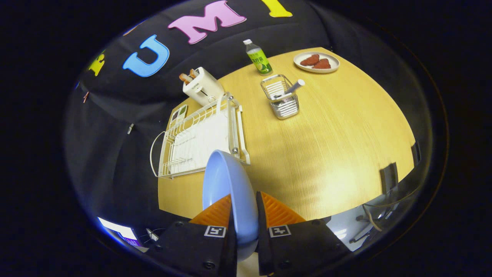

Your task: Take the plate from the dish rack, then take the spoon from the basket and place it into the plate.

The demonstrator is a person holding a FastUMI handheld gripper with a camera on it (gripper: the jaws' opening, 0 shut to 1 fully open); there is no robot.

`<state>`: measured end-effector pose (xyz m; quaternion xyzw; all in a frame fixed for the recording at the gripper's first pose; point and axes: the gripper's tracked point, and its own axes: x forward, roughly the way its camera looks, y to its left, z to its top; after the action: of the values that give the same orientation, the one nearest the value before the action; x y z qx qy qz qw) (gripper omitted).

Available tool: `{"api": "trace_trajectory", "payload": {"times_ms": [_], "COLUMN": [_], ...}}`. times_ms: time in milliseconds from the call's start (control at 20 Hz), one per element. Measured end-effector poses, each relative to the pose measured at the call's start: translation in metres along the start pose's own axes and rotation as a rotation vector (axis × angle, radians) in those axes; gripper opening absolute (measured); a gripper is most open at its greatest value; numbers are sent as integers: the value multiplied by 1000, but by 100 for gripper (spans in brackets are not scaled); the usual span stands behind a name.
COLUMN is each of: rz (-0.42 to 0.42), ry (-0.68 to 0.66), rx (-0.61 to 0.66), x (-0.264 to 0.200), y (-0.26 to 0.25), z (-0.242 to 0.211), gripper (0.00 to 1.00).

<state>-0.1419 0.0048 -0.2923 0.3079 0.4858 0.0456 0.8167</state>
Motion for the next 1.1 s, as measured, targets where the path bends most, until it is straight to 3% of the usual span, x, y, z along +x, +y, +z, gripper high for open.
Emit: {"api": "trace_trajectory", "payload": {"times_ms": [500,750,950,1100], "rz": [124,141,147,100], "ry": [47,89,91,93], "rx": [100,98,136,145], "x": [68,105,105,110], "y": [-14,-15,-22,-34], "z": [-34,-50,-46,-47], "gripper": [26,26,26,32]}}
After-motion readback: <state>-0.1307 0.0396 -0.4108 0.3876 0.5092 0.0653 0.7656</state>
